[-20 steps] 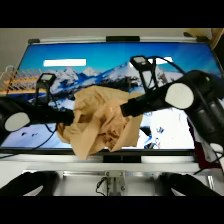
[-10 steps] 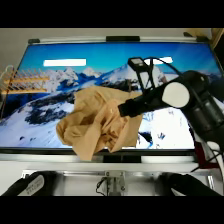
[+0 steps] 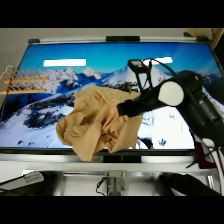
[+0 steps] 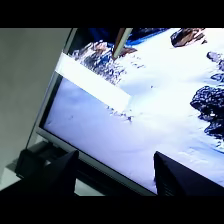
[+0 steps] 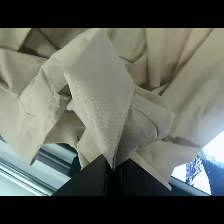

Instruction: Fold the shirts.

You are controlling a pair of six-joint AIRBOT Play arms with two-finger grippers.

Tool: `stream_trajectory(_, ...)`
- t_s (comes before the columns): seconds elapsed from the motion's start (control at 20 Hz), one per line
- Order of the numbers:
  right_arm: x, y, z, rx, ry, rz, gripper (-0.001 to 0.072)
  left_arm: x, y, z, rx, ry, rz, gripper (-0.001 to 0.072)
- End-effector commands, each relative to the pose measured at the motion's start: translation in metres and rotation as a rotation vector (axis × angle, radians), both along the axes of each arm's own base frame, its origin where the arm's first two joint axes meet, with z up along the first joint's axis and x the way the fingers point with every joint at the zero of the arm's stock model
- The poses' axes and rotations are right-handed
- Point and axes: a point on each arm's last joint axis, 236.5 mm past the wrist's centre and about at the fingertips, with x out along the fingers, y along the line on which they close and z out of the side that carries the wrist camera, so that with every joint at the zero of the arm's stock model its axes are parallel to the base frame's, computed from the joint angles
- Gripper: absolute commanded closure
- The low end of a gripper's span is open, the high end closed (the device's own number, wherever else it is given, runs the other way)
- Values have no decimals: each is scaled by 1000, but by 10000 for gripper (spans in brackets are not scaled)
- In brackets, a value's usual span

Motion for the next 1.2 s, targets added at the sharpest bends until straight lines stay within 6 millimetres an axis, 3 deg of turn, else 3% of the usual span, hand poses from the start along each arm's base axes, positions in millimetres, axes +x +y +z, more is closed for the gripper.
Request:
stream_trajectory(0.0, 6, 1, -19, -26, 54, -51, 630, 39, 26, -27, 103, -5, -194, 134)
stream_trajectory(0.2, 9, 6, -38, -37, 124, -102, 630, 54, 33, -85, 19, 75, -212, 135)
stream_trajectory(0.45, 7, 10, -40, -17, 156, -135, 629, 82, 53, -111, 10, 83, -218, 160)
stream_trajectory(0.65, 3, 15, -39, 9, 184, -159, 630, 80, 52, -141, -30, 120, -220, 177)
stream_trajectory(0.95, -13, 33, -37, 28, 205, -108, 630, 71, 59, -157, -36, 160, -214, 211)
stream_trajectory(1.15, -10, 29, -39, 1, 180, -109, 630, 70, 59, -158, -41, 157, -200, 273)
